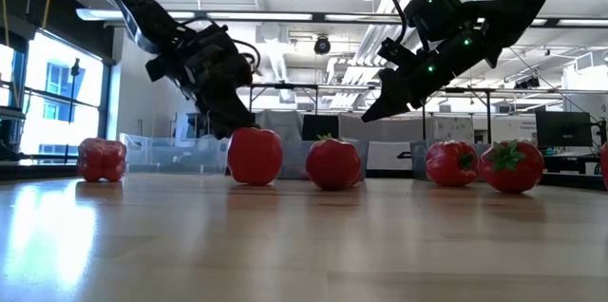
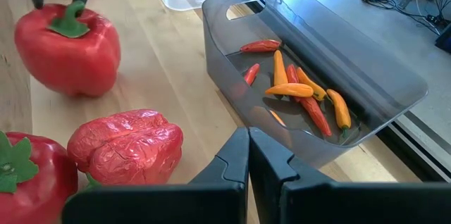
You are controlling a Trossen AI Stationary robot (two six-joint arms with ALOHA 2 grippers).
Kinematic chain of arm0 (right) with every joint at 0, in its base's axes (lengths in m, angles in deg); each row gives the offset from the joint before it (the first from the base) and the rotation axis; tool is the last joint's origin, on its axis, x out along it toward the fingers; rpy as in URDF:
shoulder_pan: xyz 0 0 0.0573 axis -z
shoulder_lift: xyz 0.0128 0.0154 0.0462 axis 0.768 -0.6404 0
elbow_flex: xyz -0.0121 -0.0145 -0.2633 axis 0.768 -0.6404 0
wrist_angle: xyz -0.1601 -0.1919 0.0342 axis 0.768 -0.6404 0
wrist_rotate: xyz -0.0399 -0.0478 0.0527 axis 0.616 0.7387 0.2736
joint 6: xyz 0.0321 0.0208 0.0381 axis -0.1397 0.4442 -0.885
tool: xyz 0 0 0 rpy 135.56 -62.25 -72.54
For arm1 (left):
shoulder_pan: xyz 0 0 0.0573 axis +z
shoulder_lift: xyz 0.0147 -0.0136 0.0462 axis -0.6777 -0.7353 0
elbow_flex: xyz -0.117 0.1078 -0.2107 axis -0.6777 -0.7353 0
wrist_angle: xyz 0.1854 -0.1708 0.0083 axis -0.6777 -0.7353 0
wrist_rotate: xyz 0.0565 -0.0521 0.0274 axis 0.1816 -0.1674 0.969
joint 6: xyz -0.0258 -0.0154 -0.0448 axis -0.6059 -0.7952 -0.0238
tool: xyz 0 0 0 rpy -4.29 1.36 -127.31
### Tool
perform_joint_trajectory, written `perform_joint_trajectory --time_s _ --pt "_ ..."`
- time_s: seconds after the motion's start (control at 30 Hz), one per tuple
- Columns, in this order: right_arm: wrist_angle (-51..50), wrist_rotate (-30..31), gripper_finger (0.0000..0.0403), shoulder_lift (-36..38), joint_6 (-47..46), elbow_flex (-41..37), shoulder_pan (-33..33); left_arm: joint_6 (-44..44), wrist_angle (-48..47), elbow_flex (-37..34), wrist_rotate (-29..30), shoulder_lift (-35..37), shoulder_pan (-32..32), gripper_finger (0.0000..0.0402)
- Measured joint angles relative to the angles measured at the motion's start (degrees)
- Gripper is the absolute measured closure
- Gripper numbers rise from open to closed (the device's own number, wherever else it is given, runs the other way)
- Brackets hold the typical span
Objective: Sort produce into baskets
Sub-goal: Put the red bell pepper into the transparent bin
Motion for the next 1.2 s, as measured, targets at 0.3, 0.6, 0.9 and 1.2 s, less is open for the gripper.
perform_joint_trajectory --time_s 0.3,0.6,0.9,1.2 --pt "0.0 0.0 0.0403 0.0 -0.4 0.0 0.0 1.0 0.7 0.0 2.7 0.5 -0.5 0.03" --pt "0.0 0.0 0.0403 0.0 -0.4 0.0 0.0 -2.5 3.0 0.0 9.2 0.5 -3.6 0.03" --pt "0.0 0.0 0.0403 0.0 -0.4 0.0 0.0 -6.8 4.6 0.0 13.1 0.5 -5.2 0.03" --pt "0.0 0.0 0.0403 0.0 -0.4 0.0 0.0 -9.0 5.0 0.0 15.9 0.5 -5.6 0.0306"
